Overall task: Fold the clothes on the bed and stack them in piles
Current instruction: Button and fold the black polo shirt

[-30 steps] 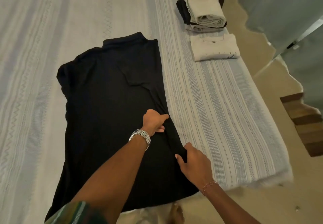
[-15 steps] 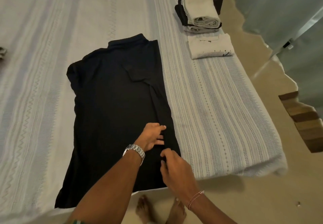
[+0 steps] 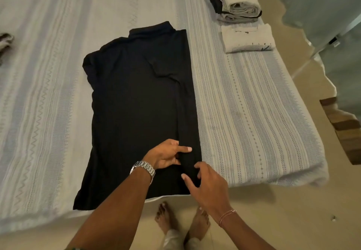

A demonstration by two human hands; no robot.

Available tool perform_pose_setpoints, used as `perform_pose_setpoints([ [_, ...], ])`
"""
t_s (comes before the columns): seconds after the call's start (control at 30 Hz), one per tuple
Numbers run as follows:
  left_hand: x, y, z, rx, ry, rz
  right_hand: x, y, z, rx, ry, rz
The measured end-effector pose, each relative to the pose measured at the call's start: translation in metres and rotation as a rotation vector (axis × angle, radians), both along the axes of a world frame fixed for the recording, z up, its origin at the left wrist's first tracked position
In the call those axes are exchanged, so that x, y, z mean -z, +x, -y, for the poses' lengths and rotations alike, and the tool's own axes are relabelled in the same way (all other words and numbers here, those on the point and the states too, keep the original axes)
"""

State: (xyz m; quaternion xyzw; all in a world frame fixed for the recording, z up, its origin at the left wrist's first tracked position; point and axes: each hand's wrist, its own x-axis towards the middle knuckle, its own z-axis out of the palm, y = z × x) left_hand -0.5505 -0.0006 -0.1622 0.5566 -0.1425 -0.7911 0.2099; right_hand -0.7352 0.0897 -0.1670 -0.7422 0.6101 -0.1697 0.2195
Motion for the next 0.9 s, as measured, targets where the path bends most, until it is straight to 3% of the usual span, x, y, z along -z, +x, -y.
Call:
perform_pose_setpoints([
  [0.2, 0.007, 0.013, -0.015, 0.104, 0.062, -0.051, 0.008, -0.018, -0.002, -0.144, 0.103, -0.064],
  [0.47, 0.016, 0.017, -0.029, 0.272, 0.100, 0.026, 0.023, -0.021, -0.005, -0.256, -0.048, -0.117],
  [0.73, 0.021, 0.020, -0.036, 0.393, 0.083, 0.083, 0.029, -0.016, -0.008, -0.177, -0.277, -0.012],
  [0.9, 0.018, 0.027, -0.040, 0.456, 0.094, 0.245, 0.037, -0.027, -0.011, -0.221, -0.281, -0.156],
])
